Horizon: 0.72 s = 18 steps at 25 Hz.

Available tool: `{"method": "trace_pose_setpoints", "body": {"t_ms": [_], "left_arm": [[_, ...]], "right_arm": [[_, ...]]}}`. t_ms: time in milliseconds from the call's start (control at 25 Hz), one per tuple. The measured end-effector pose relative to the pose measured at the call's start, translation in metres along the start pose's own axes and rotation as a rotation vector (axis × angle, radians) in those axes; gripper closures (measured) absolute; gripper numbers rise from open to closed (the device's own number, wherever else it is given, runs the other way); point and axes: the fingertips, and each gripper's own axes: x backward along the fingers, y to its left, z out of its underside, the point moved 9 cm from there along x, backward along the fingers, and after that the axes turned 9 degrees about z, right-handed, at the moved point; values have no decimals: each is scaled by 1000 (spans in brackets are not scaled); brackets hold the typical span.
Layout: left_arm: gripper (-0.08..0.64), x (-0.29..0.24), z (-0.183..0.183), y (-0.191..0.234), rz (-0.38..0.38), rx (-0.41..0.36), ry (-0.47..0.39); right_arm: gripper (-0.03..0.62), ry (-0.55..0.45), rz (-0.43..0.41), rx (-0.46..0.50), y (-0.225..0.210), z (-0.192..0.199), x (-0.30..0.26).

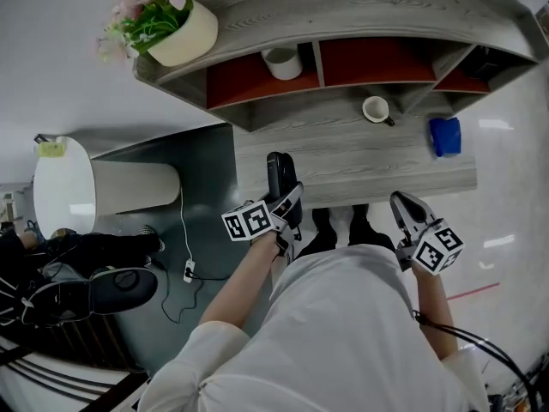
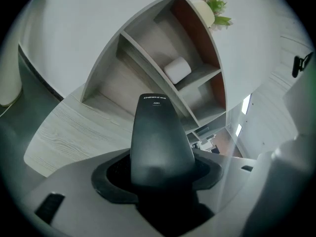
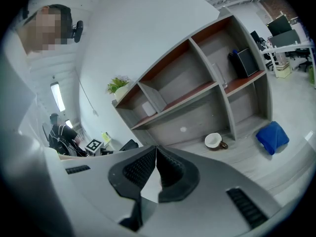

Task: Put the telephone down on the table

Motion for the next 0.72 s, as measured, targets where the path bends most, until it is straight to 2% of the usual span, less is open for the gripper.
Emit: {"method": "trace_pose_setpoints", "body": {"t_ms": [480, 720], "left_arm": [[267, -101, -2, 67, -183, -106, 165], [267, -164, -3, 88, -248, -97, 202]], "right_arm": [[574, 58, 32, -36, -36, 0, 0], [574, 87, 33, -34, -50, -6, -7]]}}
